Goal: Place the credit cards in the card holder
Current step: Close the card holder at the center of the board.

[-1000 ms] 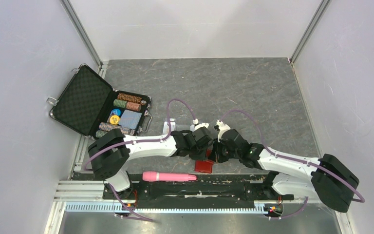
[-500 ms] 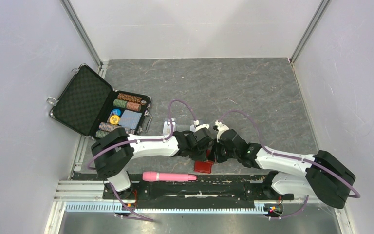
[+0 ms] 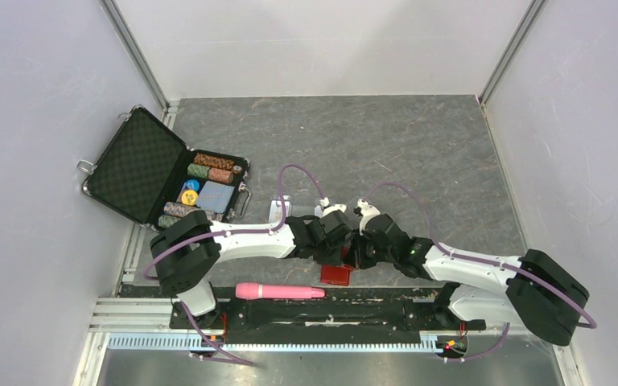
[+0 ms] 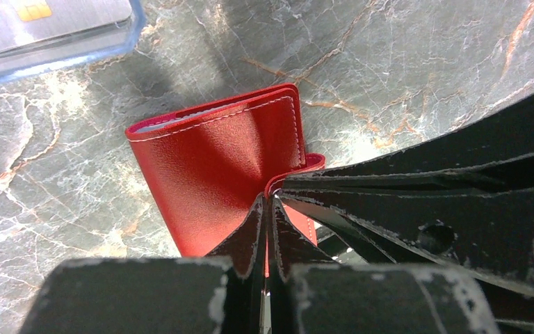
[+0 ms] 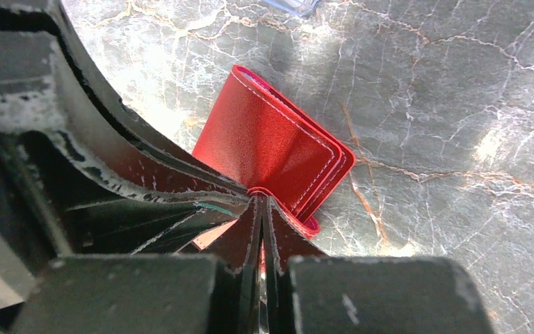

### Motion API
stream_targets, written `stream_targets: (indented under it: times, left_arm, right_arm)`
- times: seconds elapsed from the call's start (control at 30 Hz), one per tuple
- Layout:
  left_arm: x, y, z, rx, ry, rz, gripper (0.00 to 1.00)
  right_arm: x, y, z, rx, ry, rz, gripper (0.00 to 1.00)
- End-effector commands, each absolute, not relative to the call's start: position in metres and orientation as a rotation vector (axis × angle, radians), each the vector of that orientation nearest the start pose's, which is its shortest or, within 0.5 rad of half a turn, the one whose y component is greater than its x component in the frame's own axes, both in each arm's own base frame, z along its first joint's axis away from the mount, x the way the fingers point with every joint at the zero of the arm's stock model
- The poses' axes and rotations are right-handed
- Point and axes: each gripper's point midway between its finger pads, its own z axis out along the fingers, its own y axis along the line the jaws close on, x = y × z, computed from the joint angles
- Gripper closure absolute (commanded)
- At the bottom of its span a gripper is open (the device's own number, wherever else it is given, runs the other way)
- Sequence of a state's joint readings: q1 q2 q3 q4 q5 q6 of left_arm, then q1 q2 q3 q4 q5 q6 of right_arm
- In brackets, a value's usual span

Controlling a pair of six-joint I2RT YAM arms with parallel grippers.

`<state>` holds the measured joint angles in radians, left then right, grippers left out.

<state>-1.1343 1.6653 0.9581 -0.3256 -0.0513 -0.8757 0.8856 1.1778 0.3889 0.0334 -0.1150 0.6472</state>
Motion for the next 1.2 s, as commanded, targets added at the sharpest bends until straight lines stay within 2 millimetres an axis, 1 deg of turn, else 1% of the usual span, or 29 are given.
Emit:
stream_targets:
  times: [0.0, 0.1, 0.17, 0.43, 0.63, 0.87, 1.0, 1.17]
  left_arm:
    - [0.144, -0.353, 0.051, 0.354, 2.653, -0.641, 0.98]
    - [0.146, -0.351, 0.058, 0.344, 2.635, -0.638, 0.98]
    - [0.146, -0.349, 0.057, 0.345, 2.64, -0.623, 0.98]
    - [0.144, -0.341, 0.039, 0.338, 2.683, -0.553, 0.98]
    - [0.141, -0.336, 0.021, 0.34, 2.726, -0.5, 0.98]
    - [0.138, -0.333, 0.009, 0.335, 2.749, -0.481, 0.98]
    - [0.134, -0.329, -0.001, 0.331, 2.779, -0.461, 0.98]
    - [0.131, -0.317, -0.008, 0.275, 2.797, -0.413, 0.98]
  right_arm:
    - [0.154, 0.256, 0.05, -0.334, 2.416, 0.873, 1.0]
    - [0.157, 0.257, 0.056, -0.333, 2.395, 0.878, 1.0]
    - [0.156, 0.258, 0.054, -0.337, 2.4, 0.881, 1.0]
    - [0.149, 0.256, 0.036, -0.347, 2.447, 0.877, 1.0]
    - [0.146, 0.258, 0.026, -0.357, 2.47, 0.887, 1.0]
    - [0.143, 0.255, 0.017, -0.359, 2.502, 0.866, 1.0]
    - [0.136, 0.252, 0.009, -0.357, 2.55, 0.843, 1.0]
    - [0.125, 0.251, -0.001, -0.361, 2.603, 0.819, 1.0]
